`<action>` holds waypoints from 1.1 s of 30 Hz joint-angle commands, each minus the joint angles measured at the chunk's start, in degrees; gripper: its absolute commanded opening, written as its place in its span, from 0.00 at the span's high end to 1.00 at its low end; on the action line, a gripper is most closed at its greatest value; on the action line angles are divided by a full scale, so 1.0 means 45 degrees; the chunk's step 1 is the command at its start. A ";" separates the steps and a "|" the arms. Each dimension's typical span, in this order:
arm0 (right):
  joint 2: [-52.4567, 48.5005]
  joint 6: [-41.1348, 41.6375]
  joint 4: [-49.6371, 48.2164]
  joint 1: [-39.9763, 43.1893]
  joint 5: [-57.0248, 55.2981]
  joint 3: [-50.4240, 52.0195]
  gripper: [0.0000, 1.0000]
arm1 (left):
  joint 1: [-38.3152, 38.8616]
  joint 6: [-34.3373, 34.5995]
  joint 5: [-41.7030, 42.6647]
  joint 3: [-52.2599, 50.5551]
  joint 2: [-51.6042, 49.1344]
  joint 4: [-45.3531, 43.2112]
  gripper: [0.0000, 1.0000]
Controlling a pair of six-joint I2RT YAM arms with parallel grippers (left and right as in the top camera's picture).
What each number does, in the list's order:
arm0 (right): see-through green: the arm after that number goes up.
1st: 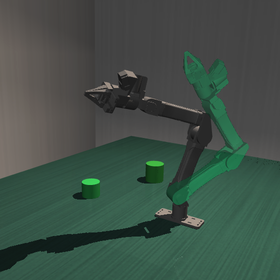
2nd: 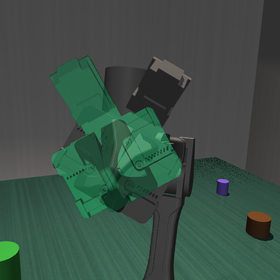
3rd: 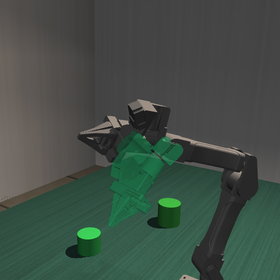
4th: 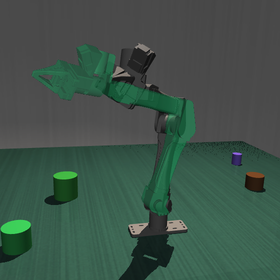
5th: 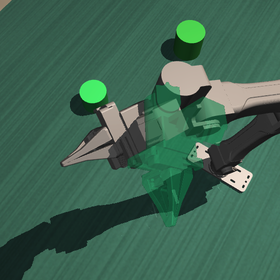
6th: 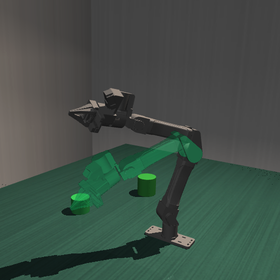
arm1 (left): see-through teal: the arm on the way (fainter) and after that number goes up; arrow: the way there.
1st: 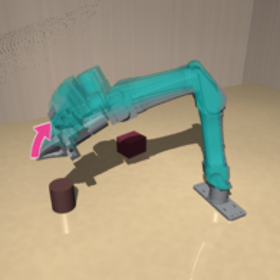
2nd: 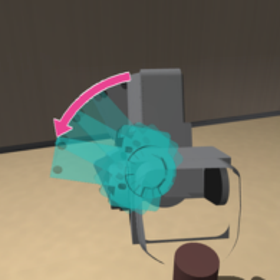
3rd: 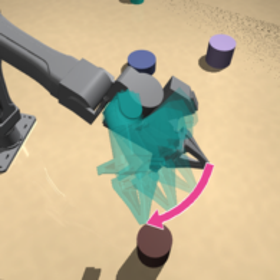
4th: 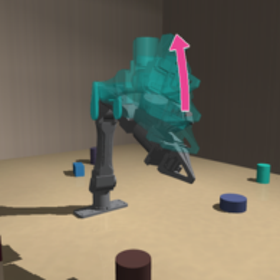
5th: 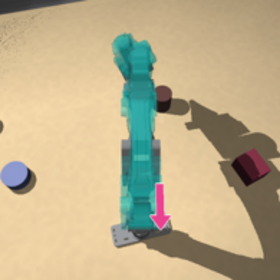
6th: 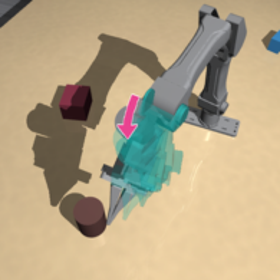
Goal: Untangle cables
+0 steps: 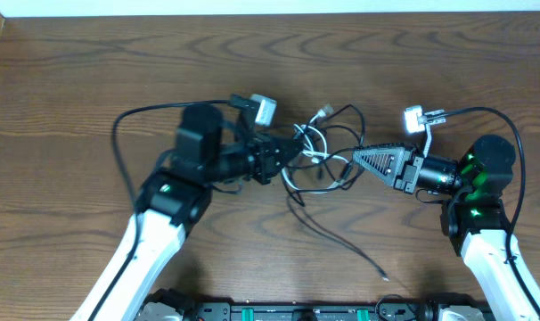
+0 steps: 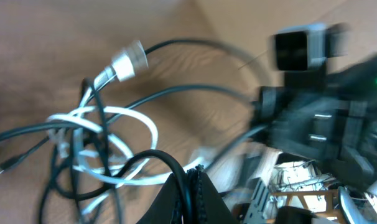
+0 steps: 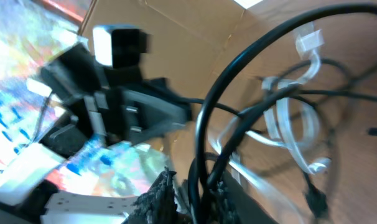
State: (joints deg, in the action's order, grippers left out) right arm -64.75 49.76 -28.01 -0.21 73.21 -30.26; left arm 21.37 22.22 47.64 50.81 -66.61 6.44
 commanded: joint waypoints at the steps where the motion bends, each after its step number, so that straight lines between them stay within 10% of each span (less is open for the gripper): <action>1: 0.0160 -0.1311 0.0291 0.0039 -0.0578 -0.0175 0.88 | -0.0393 -0.0510 0.1088 -0.0073 0.1341 -0.0024 0.92; 20: 0.0151 -0.3366 0.8043 0.0039 -1.3653 -0.0175 0.87 | -0.1273 -0.0991 0.1073 -0.0073 0.5974 0.0505 0.92; 33: 0.0209 -0.3313 0.4692 0.0714 -1.6198 -0.0180 0.53 | -0.1268 -0.0991 0.1078 -0.0073 0.5921 0.1428 0.92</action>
State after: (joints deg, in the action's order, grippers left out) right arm -64.58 35.20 -3.33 1.89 2.57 -30.61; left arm 15.88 19.00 51.18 50.70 -40.38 12.78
